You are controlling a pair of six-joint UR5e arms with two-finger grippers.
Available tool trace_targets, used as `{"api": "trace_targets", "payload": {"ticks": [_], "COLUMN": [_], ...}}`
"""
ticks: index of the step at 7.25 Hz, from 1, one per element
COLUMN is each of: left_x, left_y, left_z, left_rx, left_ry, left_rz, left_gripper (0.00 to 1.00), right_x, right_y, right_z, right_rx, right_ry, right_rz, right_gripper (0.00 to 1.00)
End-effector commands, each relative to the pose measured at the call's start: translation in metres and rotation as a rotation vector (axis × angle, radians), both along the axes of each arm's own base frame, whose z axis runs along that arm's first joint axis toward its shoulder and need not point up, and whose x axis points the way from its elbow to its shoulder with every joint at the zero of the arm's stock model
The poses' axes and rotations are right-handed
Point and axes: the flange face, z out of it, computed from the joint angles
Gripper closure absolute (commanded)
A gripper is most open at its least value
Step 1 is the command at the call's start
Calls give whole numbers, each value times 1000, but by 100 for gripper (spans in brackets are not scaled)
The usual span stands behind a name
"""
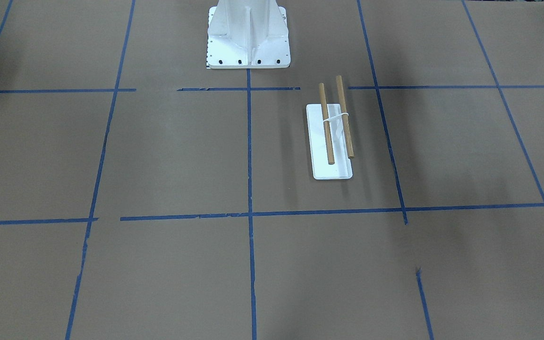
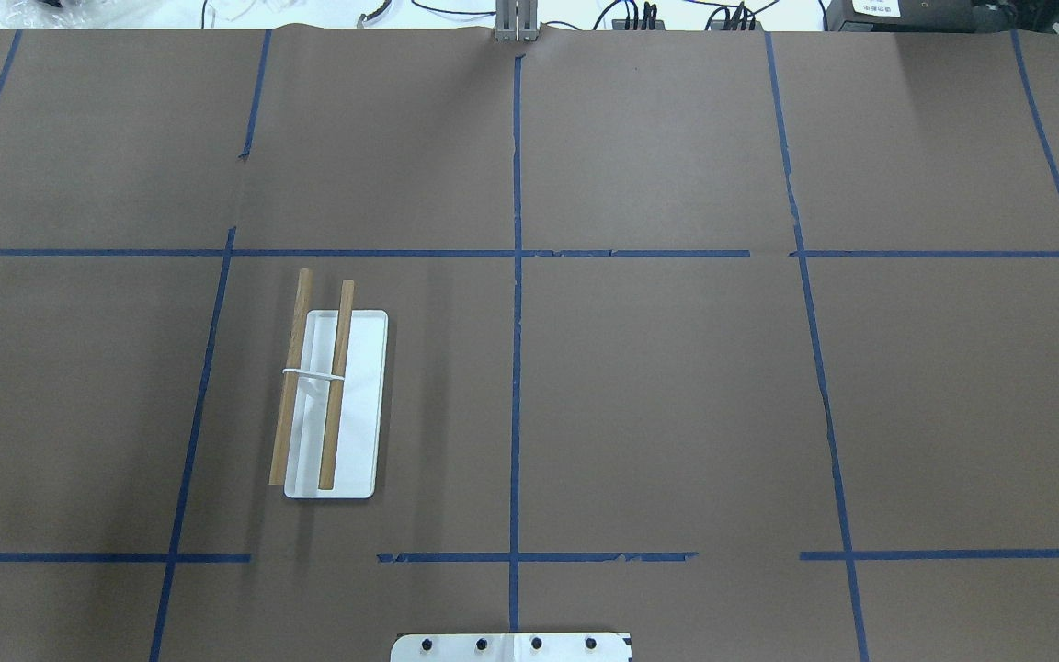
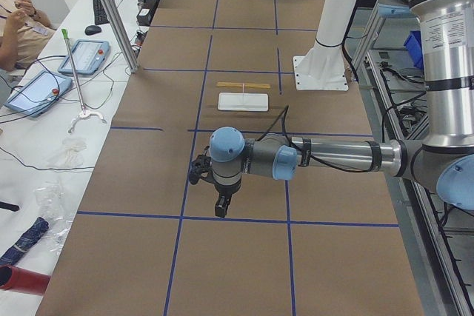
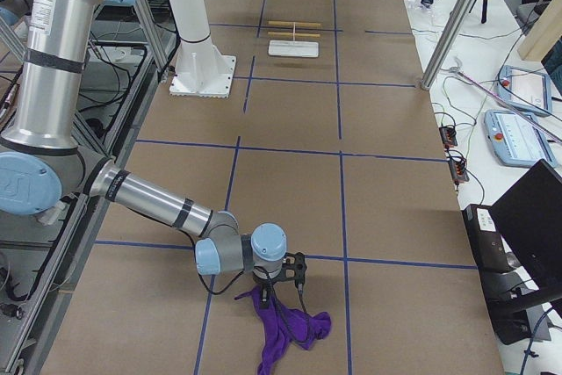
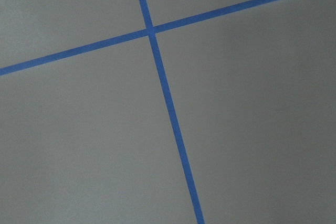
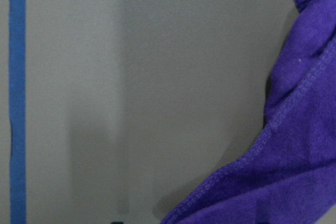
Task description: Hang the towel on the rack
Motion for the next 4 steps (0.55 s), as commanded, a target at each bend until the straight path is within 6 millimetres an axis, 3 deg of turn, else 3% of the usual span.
{"api": "trace_targets", "payload": {"ticks": [1,2,3,4], "left_x": [1,1,1,1], "left_y": [-1,-1,-1,-1], "left_z": [-4,-6,-4,-5], "left_rx": [4,9,4,6], "left_ry": [14,14,14,14], "left_rz": [2,2,2,1], "left_gripper": [0,0,0,0], "right_x": [0,1,-1,-4], "right_y": [4,6,6,4], "right_z": [5,7,4,-4], "right_rx": [-14,-19,-20,-13], "right_ry": [-6,-6,-31,-74], "right_rz": [1,2,-1,-5], "right_gripper": [69,88,100,100]}}
